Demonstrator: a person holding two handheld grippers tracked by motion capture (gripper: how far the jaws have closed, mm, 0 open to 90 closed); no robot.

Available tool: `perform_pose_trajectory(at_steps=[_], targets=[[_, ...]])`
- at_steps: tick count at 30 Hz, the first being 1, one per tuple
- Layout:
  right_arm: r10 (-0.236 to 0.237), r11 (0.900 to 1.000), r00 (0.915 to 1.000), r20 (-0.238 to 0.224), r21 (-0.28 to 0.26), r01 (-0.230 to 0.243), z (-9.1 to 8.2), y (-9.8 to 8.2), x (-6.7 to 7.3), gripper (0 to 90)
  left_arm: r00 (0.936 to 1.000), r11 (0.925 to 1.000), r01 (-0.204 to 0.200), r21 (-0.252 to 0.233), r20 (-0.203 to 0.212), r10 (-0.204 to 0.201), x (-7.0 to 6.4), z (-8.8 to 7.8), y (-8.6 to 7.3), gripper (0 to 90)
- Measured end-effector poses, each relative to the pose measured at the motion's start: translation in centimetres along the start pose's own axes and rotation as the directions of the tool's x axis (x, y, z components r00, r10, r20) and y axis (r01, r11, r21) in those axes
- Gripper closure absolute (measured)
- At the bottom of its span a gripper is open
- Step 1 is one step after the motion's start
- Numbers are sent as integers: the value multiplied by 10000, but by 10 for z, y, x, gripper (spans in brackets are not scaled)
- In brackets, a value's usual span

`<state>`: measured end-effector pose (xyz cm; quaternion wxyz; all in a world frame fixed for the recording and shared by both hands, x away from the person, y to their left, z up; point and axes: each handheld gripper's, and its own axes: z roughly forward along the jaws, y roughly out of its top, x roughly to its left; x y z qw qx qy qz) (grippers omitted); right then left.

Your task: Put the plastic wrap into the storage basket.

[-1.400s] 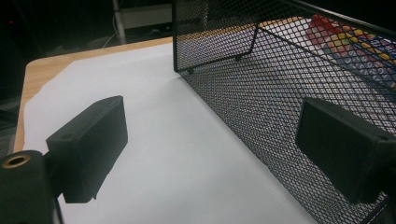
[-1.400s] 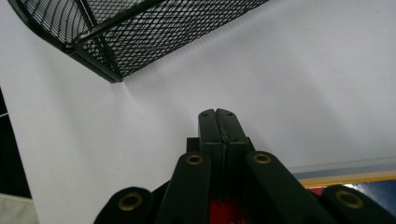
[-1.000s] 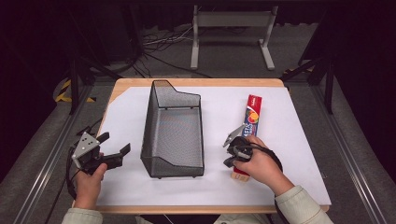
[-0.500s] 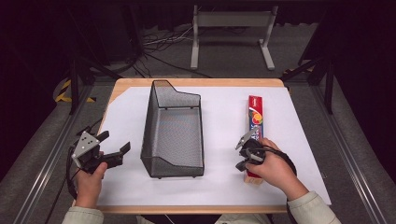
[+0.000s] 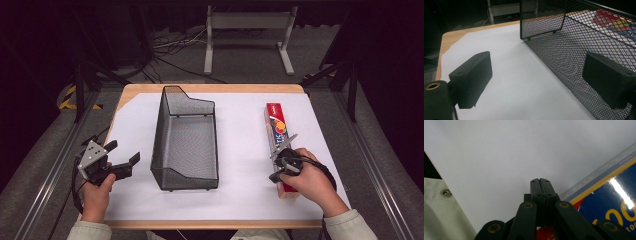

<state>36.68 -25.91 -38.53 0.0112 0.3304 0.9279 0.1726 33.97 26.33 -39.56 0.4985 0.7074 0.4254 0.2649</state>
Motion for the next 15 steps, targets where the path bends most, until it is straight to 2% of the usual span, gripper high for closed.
perform_pose_trajectory(at_steps=[9,10,14,15], targets=[[499,9988,9985,210,1,-499,-8,-16,-11,900,10000,10000,3,-12,6,-3,-1,0,0,100],[613,9980,9980,136,-136,-611,-9,-19,-13,900,10000,10000,5,-11,12,-5,-1,0,0,100],[560,9979,9984,70,-315,-558,-11,-20,-14,886,10000,10000,10,-3,5,-10,-1,1,0,100],[583,9970,9983,0,-515,-582,-13,-21,-14,844,10000,10000,12,8,1,-12,-1,1,0,100]])
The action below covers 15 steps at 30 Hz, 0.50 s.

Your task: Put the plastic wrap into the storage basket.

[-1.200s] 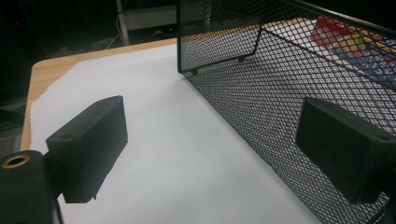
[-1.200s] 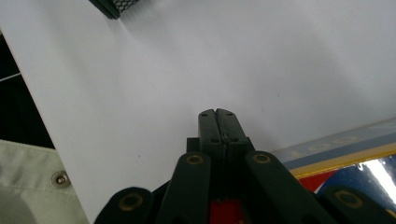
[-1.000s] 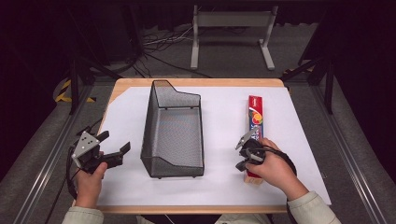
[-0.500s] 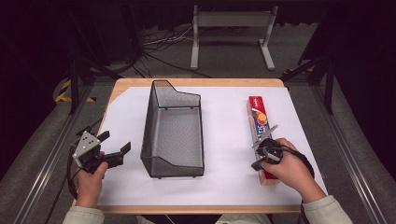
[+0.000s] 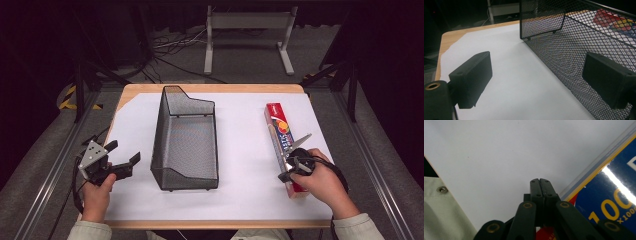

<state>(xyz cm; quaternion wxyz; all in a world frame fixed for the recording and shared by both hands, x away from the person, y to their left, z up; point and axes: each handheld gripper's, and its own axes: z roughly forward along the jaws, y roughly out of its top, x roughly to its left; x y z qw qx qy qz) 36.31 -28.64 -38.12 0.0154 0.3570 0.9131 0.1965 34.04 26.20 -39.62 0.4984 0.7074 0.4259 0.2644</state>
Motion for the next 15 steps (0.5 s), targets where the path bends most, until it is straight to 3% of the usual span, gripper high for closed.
perform_pose_trajectory(at_steps=[1,3,4,5,8,9,11,15], targets=[[93,9980,9997,-231,-616,-107,-5,0,0,795,10000,10000,-32,23,8,32,0,1,0,100],[144,9940,9993,-335,-1076,-179,-9,0,1,699,10000,10000,-27,39,17,27,-1,1,0,100],[144,9940,9993,-335,-1076,-179,-9,0,1,699,10000,10000,-27,39,17,27,-1,1,0,100],[188,9826,9994,-288,-1840,-238,-12,0,1,585,10000,10000,-39,27,13,39,-1,2,0,100],[297,9632,9995,49,-2674,-273,-18,0,1,468,10000,10000,-35,20,9,35,-1,1,0,100],[297,9632,9995,49,-2674,-273,-18,0,1,468,10000,10000,-35,20,9,35,-1,1,0,100],[357,9398,9994,18,-3402,-330,-23,1,1,404,10000,10000,-32,14,4,32,-1,1,0,100],[410,9103,9990,189,-4130,-295,-29,2,0,351,10000,10000,-21,7,-28,21,0,1,0,100]])
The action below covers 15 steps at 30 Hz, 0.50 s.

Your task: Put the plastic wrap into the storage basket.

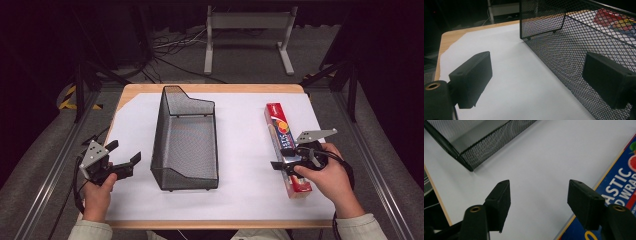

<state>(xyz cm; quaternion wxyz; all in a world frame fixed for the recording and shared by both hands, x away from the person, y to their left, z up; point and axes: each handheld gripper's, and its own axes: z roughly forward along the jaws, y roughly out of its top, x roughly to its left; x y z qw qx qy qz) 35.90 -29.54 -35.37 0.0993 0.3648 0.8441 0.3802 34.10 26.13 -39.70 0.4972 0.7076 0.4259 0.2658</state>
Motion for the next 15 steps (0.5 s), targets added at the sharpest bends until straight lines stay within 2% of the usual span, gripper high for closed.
perform_pose_trajectory(at_steps=[5,7,9,11,13,15], targets=[[514,9933,9985,184,-1044,-492,-4,4,-4,296,10000,10000,24,-35,-40,-25,0,0,0,100],[660,9870,9978,11,-1468,-651,-5,5,-5,306,10000,10000,27,-48,-51,-27,0,-1,0,100],[652,9865,9979,40,-1509,-638,-5,6,-6,302,10000,10000,32,-54,-50,-33,0,0,0,100],[633,9861,9973,368,-1563,-569,-5,8,-7,299,10000,10000,33,-59,-52,-33,0,0,0,100],[792,9864,9954,531,-1481,-706,-6,10,-9,291,10000,10000,34,-65,-55,-34,0,-1,0,100],[721,9870,9943,790,-1494,-597,-5,14,-12,255,10000,10000,30,-79,-68,-30,0,-1,0,100]])
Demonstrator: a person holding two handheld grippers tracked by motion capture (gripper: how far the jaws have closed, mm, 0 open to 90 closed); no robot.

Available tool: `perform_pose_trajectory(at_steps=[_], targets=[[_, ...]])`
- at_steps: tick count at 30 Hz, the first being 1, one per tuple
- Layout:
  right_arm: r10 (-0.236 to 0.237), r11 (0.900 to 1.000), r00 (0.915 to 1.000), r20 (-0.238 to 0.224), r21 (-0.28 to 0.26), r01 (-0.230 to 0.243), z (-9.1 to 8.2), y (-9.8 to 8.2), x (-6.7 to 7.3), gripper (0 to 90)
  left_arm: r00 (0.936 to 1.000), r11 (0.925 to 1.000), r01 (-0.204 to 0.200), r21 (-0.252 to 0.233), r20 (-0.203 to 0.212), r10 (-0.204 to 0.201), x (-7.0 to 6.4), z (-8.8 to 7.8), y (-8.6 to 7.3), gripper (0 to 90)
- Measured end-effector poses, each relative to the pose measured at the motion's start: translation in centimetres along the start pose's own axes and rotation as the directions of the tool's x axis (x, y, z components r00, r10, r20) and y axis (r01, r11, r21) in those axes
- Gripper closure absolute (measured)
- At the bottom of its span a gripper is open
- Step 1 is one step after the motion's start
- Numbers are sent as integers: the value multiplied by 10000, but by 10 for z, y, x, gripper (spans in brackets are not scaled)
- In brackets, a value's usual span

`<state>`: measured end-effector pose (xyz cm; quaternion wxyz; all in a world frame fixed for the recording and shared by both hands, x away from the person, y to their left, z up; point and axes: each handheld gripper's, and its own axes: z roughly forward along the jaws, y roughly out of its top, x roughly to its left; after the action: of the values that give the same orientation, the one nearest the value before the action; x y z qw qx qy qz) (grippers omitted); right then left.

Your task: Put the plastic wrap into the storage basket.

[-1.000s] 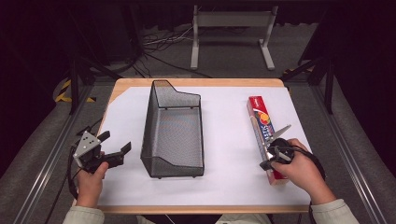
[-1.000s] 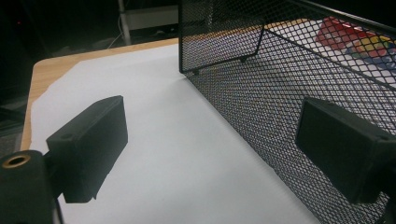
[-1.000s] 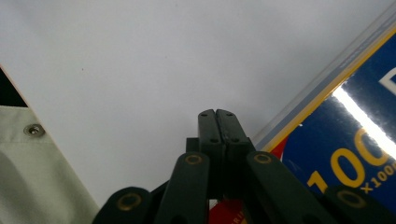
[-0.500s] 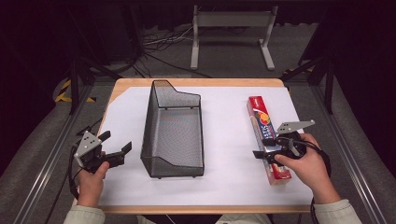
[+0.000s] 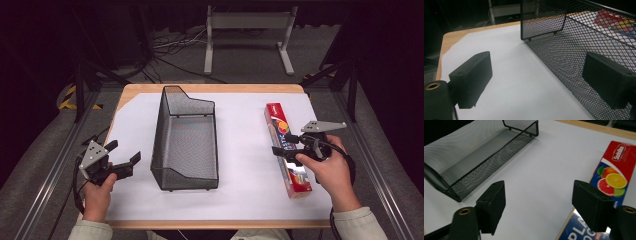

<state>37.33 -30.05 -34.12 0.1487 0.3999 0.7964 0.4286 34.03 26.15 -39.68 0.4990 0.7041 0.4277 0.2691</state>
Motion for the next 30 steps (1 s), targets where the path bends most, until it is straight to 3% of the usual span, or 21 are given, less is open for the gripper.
perform_pose_trajectory(at_steps=[3,8,17,24,30], targets=[[-55,10000,9981,611,35,53,4,6,-4,238,10000,10000,7,-30,-7,-7,0,0,0,100],[-46,10000,9946,1032,-10,47,8,13,-11,230,10000,10000,2,-39,-23,-2,1,-1,0,100],[299,9995,9893,1425,-7,-301,18,27,-26,205,10000,10000,8,-36,-72,-9,1,-1,-1,100],[245,9986,9801,1971,420,-334,27,33,-37,173,10000,10000,8,-29,-71,-8,0,-2,-2,100],[679,9913,9722,2239,948,-911,41,28,-48,173,10000,10000,14,-18,-48,-14,0,-1,-2,100]])
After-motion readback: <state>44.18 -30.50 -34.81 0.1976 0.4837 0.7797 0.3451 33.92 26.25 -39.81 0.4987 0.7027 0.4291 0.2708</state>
